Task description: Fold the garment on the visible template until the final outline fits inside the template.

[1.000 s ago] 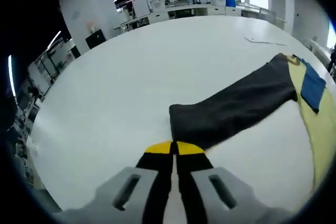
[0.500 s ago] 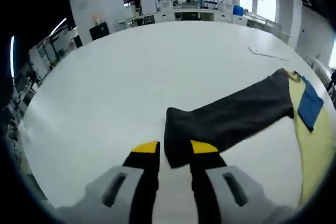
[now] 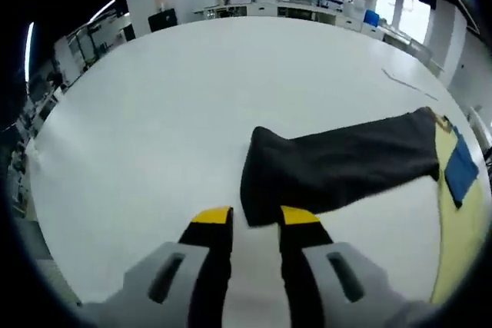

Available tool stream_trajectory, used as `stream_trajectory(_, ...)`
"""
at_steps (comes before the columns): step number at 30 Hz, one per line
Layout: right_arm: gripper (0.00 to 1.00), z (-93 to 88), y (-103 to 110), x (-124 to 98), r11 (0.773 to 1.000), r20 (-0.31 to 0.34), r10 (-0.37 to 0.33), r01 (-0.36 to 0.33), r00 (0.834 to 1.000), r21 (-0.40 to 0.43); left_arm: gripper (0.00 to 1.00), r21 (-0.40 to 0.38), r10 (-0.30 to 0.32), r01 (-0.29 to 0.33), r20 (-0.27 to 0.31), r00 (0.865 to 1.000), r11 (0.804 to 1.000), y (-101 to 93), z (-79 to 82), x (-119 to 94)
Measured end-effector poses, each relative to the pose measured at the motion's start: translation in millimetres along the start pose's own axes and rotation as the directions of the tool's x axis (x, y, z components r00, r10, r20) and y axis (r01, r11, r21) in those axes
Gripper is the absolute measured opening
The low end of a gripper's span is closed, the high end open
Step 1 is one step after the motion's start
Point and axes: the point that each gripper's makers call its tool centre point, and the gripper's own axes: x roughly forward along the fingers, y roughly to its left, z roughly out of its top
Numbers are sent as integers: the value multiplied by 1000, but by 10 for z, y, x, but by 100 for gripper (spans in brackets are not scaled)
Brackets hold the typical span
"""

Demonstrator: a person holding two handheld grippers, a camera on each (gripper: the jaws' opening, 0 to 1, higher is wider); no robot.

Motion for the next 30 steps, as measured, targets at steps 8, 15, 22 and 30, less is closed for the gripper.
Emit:
stream_trajectory(8,99,-3,90,-14,997,-33,56,-57,998,-54,10,-103,12,-16,-32,999,995,75,30,93)
stream_trajectory(15,99,-91,210,19,992,-69,103,-107,992,-67,1,-44,-25,24,-20,1000,999,78,90,102)
stream_trajectory(22,99,-121,220,5,991,-78,107,-113,991,-71,1,-34,-14,12,-48,999,999,151,102,90)
stream_trajectory(30,99,-132,238,-17,991,-78,106,-111,991,-69,0,6,-22,22,-33,999,1000,87,107,77)
